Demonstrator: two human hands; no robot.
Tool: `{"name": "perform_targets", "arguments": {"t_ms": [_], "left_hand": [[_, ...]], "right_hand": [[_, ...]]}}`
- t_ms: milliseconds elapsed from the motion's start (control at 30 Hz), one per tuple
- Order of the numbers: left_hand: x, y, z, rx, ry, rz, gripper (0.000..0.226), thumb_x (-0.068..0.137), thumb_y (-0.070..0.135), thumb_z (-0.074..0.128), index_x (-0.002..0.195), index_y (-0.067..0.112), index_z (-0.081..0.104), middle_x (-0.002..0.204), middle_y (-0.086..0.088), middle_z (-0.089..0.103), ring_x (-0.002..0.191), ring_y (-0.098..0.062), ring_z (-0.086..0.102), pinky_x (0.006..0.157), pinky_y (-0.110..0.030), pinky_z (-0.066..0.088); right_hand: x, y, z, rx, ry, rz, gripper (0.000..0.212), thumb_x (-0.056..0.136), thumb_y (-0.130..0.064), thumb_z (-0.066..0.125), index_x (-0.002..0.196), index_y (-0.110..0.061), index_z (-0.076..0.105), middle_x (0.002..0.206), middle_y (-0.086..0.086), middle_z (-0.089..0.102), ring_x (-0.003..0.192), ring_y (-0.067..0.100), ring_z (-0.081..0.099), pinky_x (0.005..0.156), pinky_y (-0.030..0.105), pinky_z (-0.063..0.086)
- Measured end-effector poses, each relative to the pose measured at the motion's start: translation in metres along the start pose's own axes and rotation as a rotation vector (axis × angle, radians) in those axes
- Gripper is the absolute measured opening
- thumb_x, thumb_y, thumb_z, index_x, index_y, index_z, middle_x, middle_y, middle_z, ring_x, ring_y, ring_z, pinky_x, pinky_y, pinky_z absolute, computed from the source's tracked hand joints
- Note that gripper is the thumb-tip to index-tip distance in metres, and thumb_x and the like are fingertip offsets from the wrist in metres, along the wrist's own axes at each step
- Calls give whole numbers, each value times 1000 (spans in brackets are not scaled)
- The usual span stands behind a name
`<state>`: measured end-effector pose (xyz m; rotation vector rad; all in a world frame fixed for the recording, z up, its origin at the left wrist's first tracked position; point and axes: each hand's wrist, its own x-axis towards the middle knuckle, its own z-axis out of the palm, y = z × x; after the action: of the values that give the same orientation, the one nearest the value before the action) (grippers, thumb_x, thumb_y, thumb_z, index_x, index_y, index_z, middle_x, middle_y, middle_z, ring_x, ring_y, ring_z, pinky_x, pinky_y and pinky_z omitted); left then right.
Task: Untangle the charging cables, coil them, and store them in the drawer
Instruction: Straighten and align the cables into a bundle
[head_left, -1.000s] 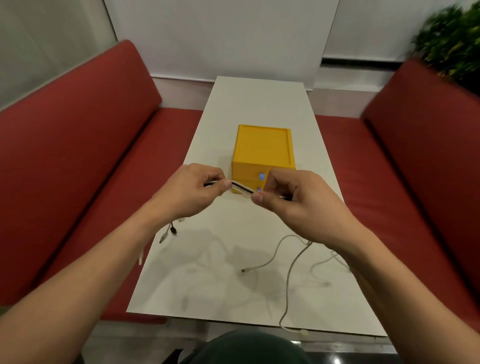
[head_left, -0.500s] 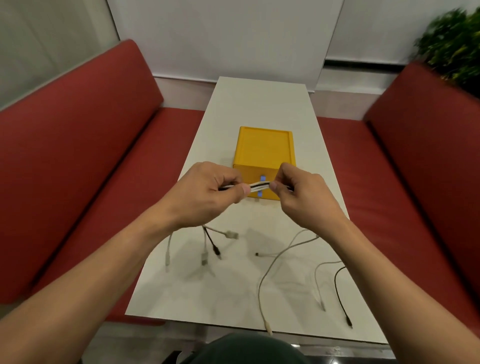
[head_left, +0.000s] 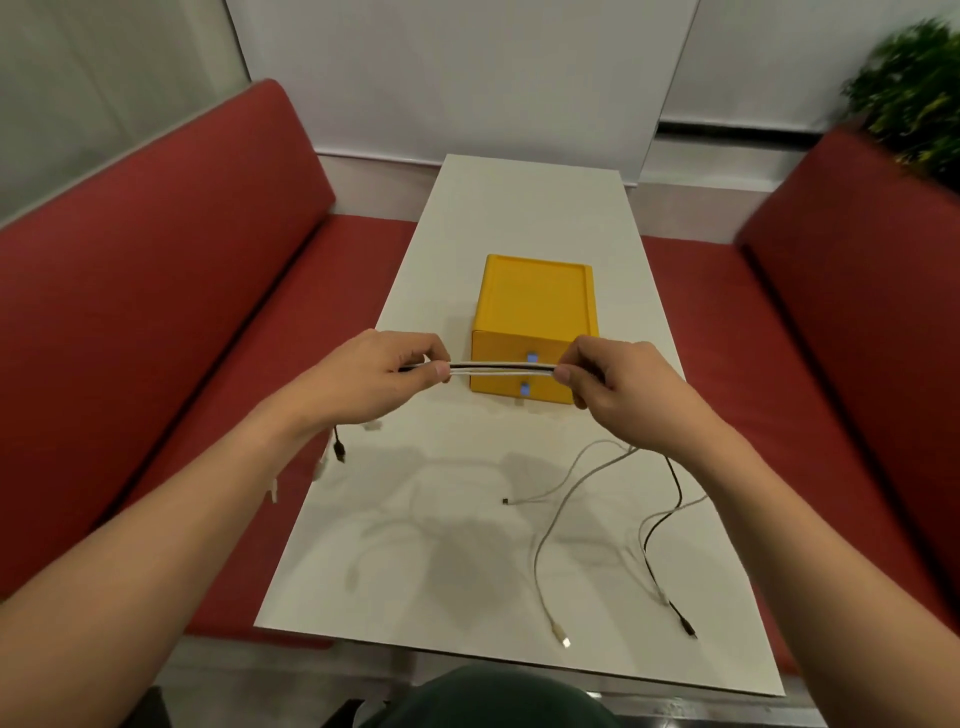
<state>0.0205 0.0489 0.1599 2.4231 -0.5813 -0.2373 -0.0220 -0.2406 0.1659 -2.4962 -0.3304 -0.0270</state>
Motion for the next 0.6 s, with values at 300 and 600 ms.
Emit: {"name": "perform_targets", "arguments": {"t_ms": [300,600], "left_hand": [[2,-21,25,-273,-365,-133,32,108,37,50,94,14,68,92,-3,77,86,-22,75,89,-36,50],[18,32,33,-355,-134,84,25,107,29,54,94,12,67,65,-4,57,59,-15,56,63,-27,51]], "right_hand": [[5,-1,5,21,-128,-59,20,104,-24,60,86,-19,70,73,-7,72,60,2,57,56,14,40],[9,-9,-5,91,-142,-49,17,101,-32,64,88,-25,72,76,-17,76,60,19,59,55,32,45]]}}
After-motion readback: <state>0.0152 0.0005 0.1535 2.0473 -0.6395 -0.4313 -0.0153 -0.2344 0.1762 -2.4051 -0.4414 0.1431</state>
